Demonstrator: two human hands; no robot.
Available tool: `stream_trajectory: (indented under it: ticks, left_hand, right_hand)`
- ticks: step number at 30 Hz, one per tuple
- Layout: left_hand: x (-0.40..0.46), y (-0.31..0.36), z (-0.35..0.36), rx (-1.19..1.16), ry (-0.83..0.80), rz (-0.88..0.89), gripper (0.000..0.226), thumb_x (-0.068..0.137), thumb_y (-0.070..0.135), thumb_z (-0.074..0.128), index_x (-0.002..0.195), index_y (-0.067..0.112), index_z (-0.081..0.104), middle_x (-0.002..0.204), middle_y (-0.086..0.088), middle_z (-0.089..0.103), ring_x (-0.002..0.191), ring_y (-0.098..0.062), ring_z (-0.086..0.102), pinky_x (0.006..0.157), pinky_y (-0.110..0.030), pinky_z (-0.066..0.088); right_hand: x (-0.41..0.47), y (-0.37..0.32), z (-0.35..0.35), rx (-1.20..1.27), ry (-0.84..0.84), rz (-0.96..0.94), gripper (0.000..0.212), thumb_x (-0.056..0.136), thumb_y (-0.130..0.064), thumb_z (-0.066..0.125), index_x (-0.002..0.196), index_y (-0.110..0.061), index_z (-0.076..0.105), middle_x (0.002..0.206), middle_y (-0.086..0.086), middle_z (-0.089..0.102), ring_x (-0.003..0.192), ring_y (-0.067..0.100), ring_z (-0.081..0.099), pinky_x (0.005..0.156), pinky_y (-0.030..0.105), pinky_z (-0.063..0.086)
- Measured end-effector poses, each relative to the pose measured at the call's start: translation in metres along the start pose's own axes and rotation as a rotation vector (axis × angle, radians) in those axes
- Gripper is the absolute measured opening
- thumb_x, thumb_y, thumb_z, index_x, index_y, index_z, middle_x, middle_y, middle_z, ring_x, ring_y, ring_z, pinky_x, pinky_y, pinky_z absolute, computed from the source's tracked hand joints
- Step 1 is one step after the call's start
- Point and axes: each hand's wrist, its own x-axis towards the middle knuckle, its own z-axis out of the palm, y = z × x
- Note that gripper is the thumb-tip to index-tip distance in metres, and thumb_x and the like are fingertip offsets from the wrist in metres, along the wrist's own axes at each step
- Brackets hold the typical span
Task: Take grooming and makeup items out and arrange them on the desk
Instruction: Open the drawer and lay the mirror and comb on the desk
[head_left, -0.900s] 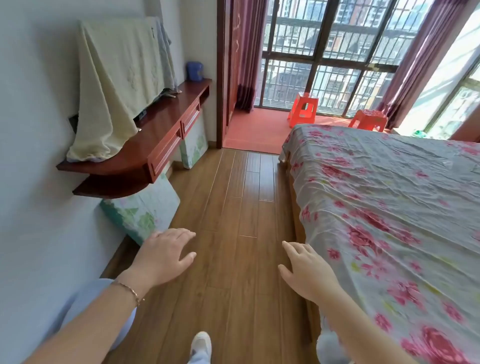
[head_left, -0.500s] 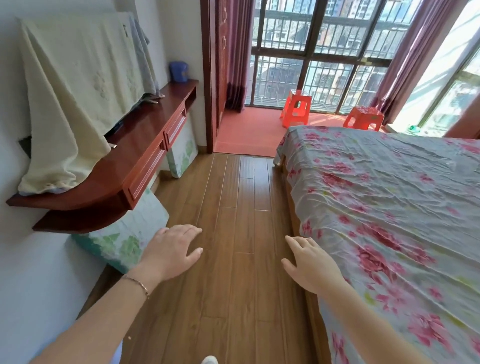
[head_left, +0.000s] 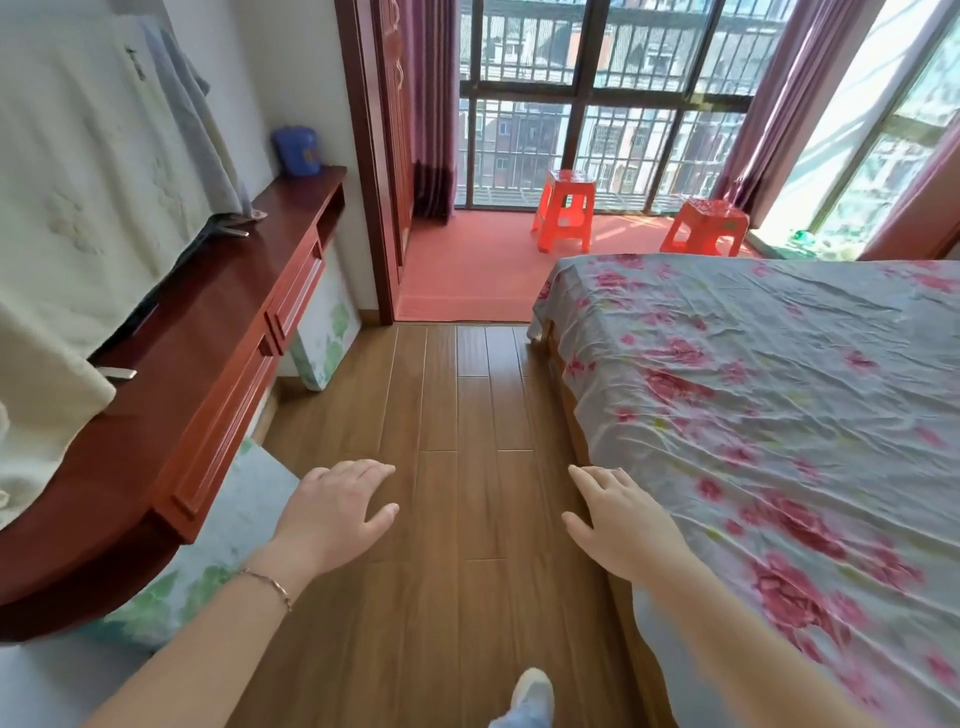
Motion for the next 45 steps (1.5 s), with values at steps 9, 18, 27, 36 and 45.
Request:
stream_trajectory:
  ticks: [9, 18, 27, 36, 45]
  left_hand:
    - [0.138, -0.005, 0.017, -0.02, -0.023, -0.081, 0.052, 0.091, 0.051, 0.038, 0.139, 0.03, 0.036, 0.144, 0.013, 0.039, 0.134, -0.006, 0.033, 0.11, -0.033, 0.026]
    - [0.226, -0.024, 0.007, -0.039, 0.014, -0.332, 0.052, 0.091, 0.052, 0.037, 0.138, 0.029, 0.037, 0.144, 0.011, 0.04, 0.134, -0.009, 0.034, 0.109, -0.034, 0.029]
    - [0.225, -0.088, 0.01, -0.096, 0.039, -0.695, 0.05, 0.092, 0.05, 0.038, 0.137, 0.028, 0.039, 0.143, 0.01, 0.042, 0.132, -0.01, 0.037, 0.107, -0.033, 0.031]
    - [0.251, -0.168, 0.009, -0.102, 0.149, -0.999, 0.048, 0.092, 0.047, 0.039, 0.135, 0.026, 0.042, 0.141, 0.009, 0.044, 0.131, -0.011, 0.038, 0.106, -0.036, 0.031]
    - [0.243, -0.222, 0.005, -0.109, 0.227, -1.221, 0.049, 0.091, 0.046, 0.041, 0.135, 0.024, 0.044, 0.139, 0.007, 0.047, 0.129, -0.012, 0.041, 0.105, -0.037, 0.034]
  right_hand:
    - [0.152, 0.047, -0.024, -0.047, -0.021, -0.092, 0.059, 0.096, -0.045, 0.035, 0.148, -0.024, 0.019, 0.152, -0.006, 0.027, 0.142, 0.017, 0.018, 0.112, 0.032, 0.025]
    - [0.302, 0.051, -0.053, -0.103, -0.077, -0.364, 0.059, 0.096, -0.043, 0.036, 0.148, -0.021, 0.02, 0.151, -0.005, 0.029, 0.141, 0.018, 0.019, 0.114, 0.032, 0.021]
    - [0.411, -0.025, -0.039, -0.165, -0.162, -0.686, 0.06, 0.096, -0.042, 0.034, 0.148, -0.019, 0.017, 0.15, -0.005, 0.03, 0.14, 0.015, 0.02, 0.112, 0.028, 0.019]
    - [0.527, -0.129, -0.04, -0.315, -0.233, -0.987, 0.061, 0.095, -0.036, 0.035, 0.149, -0.015, 0.013, 0.153, 0.001, 0.023, 0.141, 0.018, 0.016, 0.117, 0.031, 0.013]
    - [0.587, -0.269, -0.038, -0.386, -0.211, -1.314, 0.061, 0.095, -0.033, 0.04, 0.147, -0.015, 0.016, 0.152, 0.002, 0.025, 0.141, 0.019, 0.018, 0.116, 0.032, 0.012]
